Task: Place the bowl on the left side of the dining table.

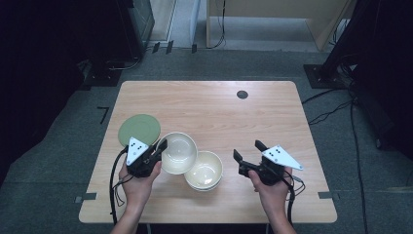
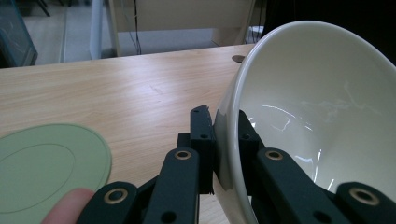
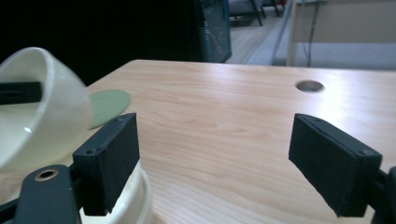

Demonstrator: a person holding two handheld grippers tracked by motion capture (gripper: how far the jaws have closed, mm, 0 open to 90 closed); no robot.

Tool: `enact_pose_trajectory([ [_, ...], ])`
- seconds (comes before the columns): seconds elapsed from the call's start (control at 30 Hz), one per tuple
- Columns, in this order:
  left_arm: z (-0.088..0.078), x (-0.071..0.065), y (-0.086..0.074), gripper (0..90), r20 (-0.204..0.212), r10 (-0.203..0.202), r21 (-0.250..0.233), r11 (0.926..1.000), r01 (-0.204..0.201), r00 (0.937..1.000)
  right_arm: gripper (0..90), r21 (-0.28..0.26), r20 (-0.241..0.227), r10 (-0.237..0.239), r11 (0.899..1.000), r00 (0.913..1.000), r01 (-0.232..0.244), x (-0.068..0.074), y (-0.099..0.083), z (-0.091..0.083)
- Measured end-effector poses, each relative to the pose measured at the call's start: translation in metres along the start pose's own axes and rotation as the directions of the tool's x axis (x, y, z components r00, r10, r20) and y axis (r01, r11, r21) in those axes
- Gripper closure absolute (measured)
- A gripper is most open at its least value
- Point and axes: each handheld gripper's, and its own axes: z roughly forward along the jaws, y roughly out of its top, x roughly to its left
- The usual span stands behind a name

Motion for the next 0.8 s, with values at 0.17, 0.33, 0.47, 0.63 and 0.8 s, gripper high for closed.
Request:
enact_pose_trajectory([
  [0.17, -0.001, 0.004, -0.001, 83.3, 0.001, -0.009, 0.004, 1.0000, 0.009, 1.0000, 16.1, 0.024, 0.026, 0.038, 0.999, 0.9989, -0.039, -0.017, -0.019, -0.004],
  [0.33, -0.004, 0.010, 0.000, 83.3, -0.014, -0.028, -0.007, 0.9996, 0.028, 0.9995, 16.3, 0.017, 0.061, 0.047, 0.999, 0.9970, -0.048, -0.026, -0.024, -0.007],
  [0.47, -0.007, 0.020, -0.001, 83.2, -0.033, -0.046, -0.005, 0.9990, 0.045, 0.9984, 16.1, 0.020, 0.067, 0.043, 0.999, 0.9969, -0.044, -0.032, -0.025, -0.008],
  [0.63, -0.011, 0.033, -0.002, 83.2, -0.055, -0.071, -0.011, 0.9975, 0.070, 0.9960, 15.4, 0.041, 0.074, 0.024, 0.999, 0.9969, -0.028, -0.038, -0.026, -0.008],
  [0.8, -0.014, 0.045, -0.004, 83.2, -0.083, -0.092, -0.018, 0.9957, 0.091, 0.9923, 15.4, 0.048, 0.085, 0.034, 0.998, 0.9958, -0.038, -0.044, -0.029, -0.008],
])
